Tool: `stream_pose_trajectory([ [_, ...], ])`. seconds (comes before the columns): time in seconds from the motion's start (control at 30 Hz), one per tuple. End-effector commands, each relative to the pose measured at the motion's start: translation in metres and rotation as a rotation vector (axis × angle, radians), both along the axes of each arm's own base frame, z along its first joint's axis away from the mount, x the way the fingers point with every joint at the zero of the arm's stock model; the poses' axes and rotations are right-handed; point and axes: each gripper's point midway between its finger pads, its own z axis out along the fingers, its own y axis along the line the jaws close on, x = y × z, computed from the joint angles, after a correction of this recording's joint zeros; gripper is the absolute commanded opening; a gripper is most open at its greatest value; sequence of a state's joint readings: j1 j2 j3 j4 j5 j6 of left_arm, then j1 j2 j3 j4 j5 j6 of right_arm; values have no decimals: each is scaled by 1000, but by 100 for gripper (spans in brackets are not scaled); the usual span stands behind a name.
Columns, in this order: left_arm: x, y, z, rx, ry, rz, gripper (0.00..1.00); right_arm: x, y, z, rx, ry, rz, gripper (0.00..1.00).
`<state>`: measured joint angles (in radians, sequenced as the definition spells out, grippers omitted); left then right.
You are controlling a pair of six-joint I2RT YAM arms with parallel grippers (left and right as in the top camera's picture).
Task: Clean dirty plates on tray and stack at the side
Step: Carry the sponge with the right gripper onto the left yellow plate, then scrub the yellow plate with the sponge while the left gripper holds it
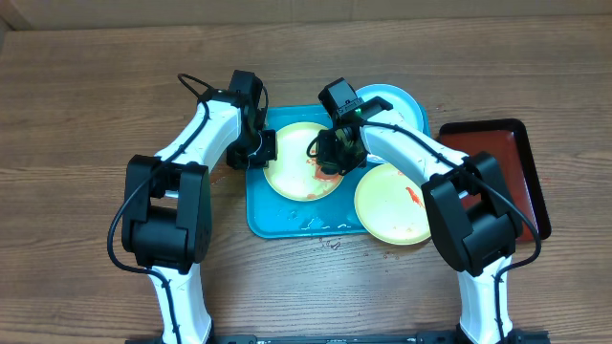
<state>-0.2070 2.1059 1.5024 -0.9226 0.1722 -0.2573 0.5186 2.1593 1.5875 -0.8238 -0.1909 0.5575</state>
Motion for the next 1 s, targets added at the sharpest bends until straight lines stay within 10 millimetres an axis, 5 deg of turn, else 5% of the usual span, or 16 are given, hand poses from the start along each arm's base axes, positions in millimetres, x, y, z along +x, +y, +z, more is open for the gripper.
stream_pose_trajectory([
  [0.0,-5,-2,-13,-3,40,-29,4,1,15,-10,53,33,-19,4],
  [0.17,-5,-2,-13,-3,39,-36,4,-17,43,-28,178,139,24,4],
  [0.43,-5,-1,-13,-3,38,-41,4,-25,58,-11,259,174,97,4],
  [0.53,-5,-1,-13,-3,38,-41,4,-34,50,-7,227,212,121,4],
  [0.67,-6,-1,-13,-3,40,-41,4,-34,14,-4,24,224,96,4],
  [0.8,-5,1,-13,-3,40,-36,4,-12,-13,7,-145,133,68,4],
  [0.97,-8,2,-13,-1,49,-46,4,19,-18,2,-213,-4,48,4],
])
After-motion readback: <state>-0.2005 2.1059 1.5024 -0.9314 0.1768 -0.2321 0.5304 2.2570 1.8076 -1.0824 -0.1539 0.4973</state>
